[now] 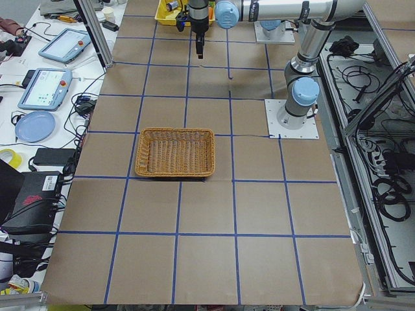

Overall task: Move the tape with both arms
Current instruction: 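Grasp the yellow tape roll with the right gripper and lift it, then carry the tape roll toward the table center and set it down, then release the tape and raise the right gripper while the left arm reaches toward the tape, then lower the left gripper onto the tape roll and grasp it, then carry the tape roll with the left gripper into the wicker basket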

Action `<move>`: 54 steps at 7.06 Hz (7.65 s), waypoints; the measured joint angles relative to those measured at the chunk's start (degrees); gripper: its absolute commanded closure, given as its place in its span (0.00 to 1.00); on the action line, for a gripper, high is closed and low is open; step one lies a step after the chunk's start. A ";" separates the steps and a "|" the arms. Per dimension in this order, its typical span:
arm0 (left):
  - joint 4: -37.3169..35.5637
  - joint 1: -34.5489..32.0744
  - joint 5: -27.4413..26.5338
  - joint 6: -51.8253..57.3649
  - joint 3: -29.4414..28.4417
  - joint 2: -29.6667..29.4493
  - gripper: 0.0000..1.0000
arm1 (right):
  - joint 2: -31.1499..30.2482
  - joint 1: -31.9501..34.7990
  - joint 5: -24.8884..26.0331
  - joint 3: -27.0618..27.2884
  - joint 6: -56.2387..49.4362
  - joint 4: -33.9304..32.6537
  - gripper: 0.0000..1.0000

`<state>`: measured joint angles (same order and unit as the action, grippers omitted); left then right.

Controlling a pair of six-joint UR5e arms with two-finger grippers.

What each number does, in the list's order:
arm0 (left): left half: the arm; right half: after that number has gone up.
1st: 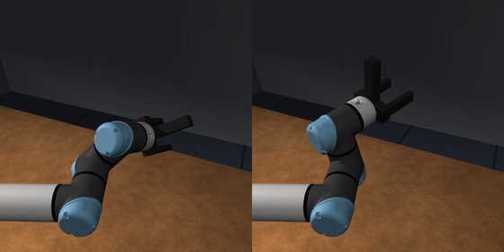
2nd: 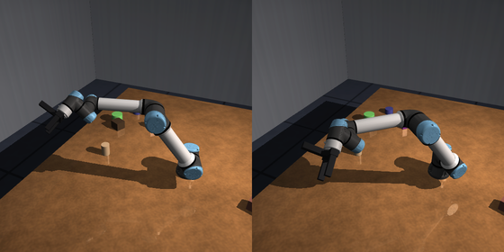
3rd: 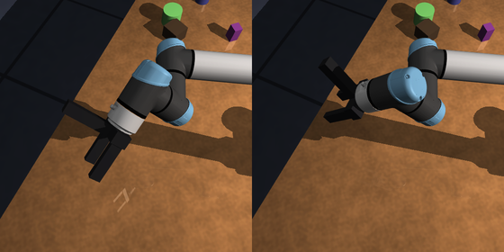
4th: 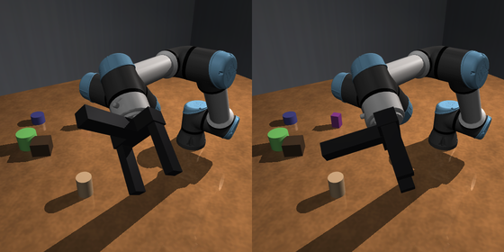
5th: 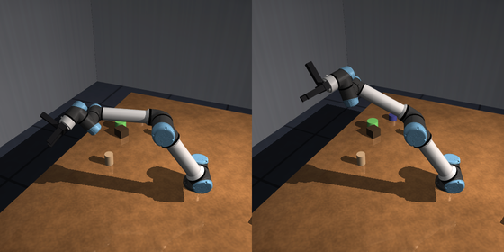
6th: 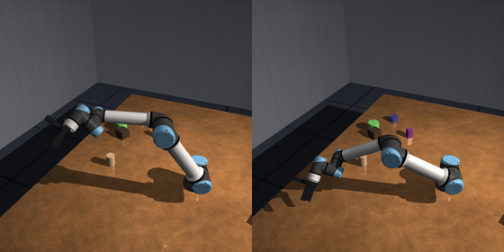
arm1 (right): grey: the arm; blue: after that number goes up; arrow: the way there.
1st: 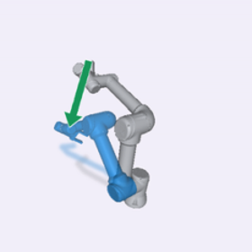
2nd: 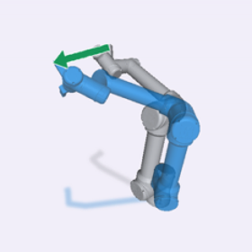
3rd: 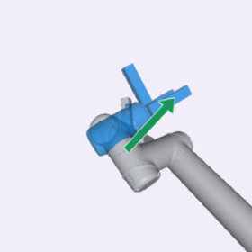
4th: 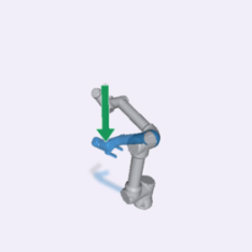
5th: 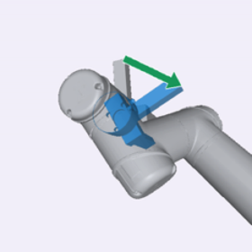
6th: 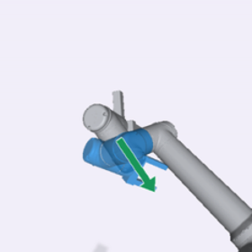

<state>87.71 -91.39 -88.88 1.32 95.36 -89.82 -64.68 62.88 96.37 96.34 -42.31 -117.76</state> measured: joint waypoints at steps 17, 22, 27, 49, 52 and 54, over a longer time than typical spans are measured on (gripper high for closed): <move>0.00 0.25 -0.44 0.00 0.00 -0.10 0.00 | 16.56 39.77 -11.65 -24.23 46.05 -3.32 0.89; 0.00 0.25 -0.36 0.00 0.00 -0.18 0.00 | 18.09 40.29 -10.52 -24.30 46.01 -2.49 0.00; -1.77 0.32 0.03 -0.24 -0.47 -0.68 0.00 | 8.81 39.55 -9.78 -23.99 46.21 7.86 0.00; -27.55 -11.09 11.74 -8.53 -23.05 -45.34 1.00 | -22.42 29.06 -7.22 -11.26 44.07 30.85 0.00; -26.55 -10.55 6.02 -6.04 -21.51 -42.93 1.00 | -22.44 29.08 -7.12 -11.26 44.07 30.96 0.00; -22.48 -5.01 3.03 -1.66 -21.38 -39.21 1.00 | -22.48 29.07 -7.00 -11.26 44.07 31.03 0.00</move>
<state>65.23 -96.40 -85.85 -0.34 73.98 -129.02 -87.16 91.95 89.36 85.08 1.76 -86.73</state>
